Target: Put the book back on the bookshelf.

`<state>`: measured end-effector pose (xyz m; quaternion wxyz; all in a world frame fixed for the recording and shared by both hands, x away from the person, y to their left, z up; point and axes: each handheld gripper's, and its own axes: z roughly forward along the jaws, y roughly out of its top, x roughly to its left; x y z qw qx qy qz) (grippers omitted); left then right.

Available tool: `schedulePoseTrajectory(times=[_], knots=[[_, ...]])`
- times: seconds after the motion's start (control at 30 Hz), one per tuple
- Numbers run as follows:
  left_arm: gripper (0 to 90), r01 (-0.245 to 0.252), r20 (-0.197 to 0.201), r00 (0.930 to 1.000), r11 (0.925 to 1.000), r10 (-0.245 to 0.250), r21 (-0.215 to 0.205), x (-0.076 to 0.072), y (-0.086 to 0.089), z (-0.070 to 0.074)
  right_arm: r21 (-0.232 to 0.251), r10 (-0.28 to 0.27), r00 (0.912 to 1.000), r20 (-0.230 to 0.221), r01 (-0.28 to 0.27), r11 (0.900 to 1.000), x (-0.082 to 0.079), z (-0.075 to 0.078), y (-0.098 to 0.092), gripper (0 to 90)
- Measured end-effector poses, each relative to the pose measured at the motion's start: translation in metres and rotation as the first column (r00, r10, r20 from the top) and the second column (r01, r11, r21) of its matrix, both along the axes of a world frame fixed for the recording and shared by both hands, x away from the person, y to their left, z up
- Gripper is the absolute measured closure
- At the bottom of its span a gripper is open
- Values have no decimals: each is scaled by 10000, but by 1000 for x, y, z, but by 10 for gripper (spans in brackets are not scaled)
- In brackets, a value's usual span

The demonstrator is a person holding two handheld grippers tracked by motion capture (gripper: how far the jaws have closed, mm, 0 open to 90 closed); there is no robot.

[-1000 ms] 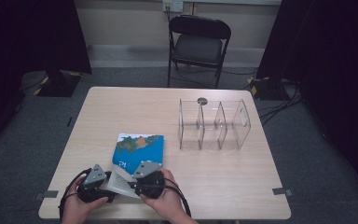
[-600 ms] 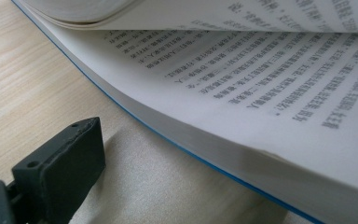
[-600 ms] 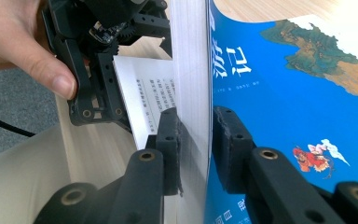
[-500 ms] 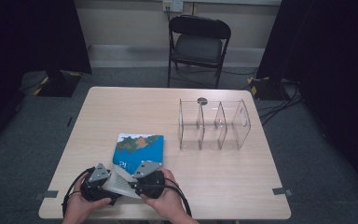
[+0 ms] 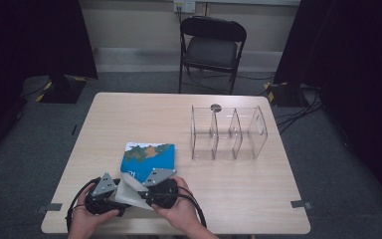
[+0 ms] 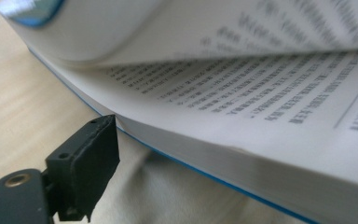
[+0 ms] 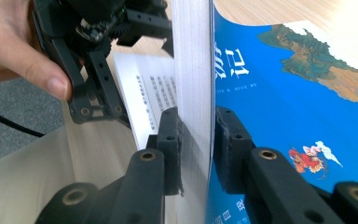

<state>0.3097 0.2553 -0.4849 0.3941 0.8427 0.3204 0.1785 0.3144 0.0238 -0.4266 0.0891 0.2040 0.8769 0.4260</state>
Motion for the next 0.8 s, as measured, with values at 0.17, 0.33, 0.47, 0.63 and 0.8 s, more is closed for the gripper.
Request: schedulePoseTrajectory(times=[0.17, 0.33, 0.47, 0.63, 0.8], knots=[[119, 105, 277, 9996, 9996, -113, 280, 0, -2, 6, -20, 43, 10000, -10, -43, 10000, 2, 5, -1, 745], [138, 122, 600, 9981, 9998, -132, 169, -3, -3, 11, -134, 77, 10000, -45, -78, 9999, 4, 11, -2, 748], [139, 236, 728, 9971, 9997, -240, 68, -3, -3, 14, -155, 121, 9999, -44, -121, 9998, 6, 17, -4, 751], [137, 264, 727, 9970, 9996, -265, 25, -4, -5, 17, -275, 253, 9996, -152, -257, 9993, 6, 20, -5, 752], [133, 402, 718, 9966, 9992, -403, 38, -2, -4, 17, -281, 297, 9994, -195, -302, 9991, 8, 20, -5, 750]])
